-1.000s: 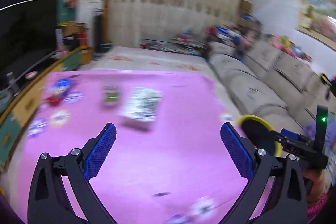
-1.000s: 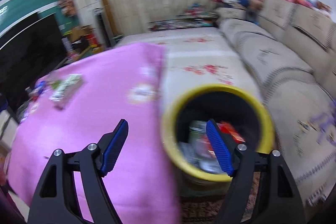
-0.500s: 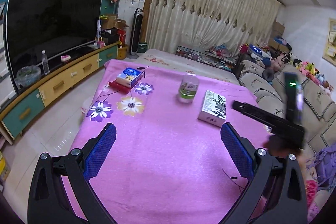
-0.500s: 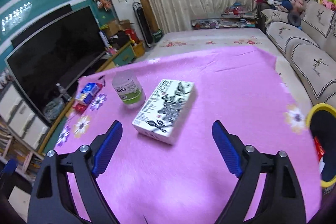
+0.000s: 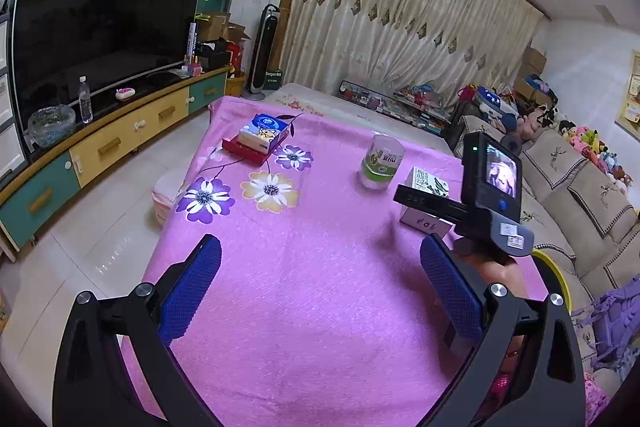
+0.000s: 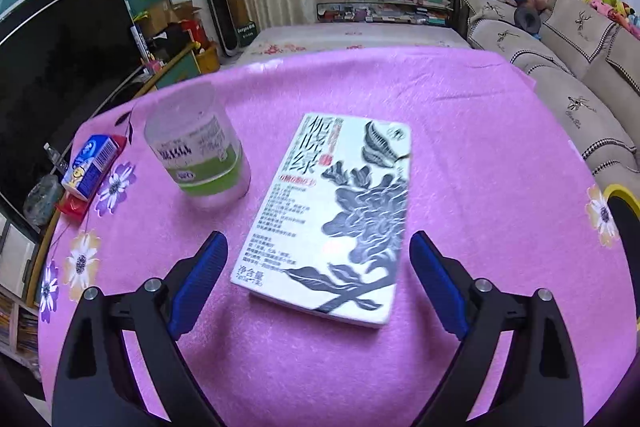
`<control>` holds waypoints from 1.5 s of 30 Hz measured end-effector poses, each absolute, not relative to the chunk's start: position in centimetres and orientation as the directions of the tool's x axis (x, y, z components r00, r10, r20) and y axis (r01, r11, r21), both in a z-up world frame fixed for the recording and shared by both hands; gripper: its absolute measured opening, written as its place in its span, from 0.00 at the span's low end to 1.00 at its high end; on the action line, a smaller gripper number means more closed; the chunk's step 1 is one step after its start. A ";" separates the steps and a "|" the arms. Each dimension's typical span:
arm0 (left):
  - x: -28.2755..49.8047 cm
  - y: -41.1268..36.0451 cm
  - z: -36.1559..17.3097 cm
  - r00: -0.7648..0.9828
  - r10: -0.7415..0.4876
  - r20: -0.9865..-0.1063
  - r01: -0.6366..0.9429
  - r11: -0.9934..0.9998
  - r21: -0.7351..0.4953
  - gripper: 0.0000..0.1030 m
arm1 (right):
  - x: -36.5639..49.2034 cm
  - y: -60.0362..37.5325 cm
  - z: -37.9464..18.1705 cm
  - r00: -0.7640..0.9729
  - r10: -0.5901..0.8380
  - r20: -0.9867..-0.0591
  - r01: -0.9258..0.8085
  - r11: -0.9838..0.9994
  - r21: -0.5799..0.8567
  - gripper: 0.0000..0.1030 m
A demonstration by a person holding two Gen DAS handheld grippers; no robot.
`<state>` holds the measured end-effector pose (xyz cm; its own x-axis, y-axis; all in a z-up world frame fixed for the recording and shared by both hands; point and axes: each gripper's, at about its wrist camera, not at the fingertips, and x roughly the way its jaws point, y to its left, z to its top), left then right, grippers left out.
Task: Collect trash
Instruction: 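Reach the right gripper to the white tissue box and grasp it, then carry the tissue box over the bin and release it with the right gripper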
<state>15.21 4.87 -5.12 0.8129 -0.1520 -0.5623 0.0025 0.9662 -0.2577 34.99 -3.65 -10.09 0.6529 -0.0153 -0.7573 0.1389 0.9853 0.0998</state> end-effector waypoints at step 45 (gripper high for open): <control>16.6 -5.5 -5.8 0.751 -0.224 -0.621 0.165 0.975 -0.152 0.95 | 16.8 -18.4 -1.9 0.774 0.277 -0.569 -0.095 0.940 0.329 0.71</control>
<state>16.57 -5.53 -5.77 0.7510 -0.2239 -0.6212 0.1648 0.9746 -0.1520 16.85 -18.42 -1.86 0.7739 0.2774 -0.5693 -0.0949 0.9396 0.3289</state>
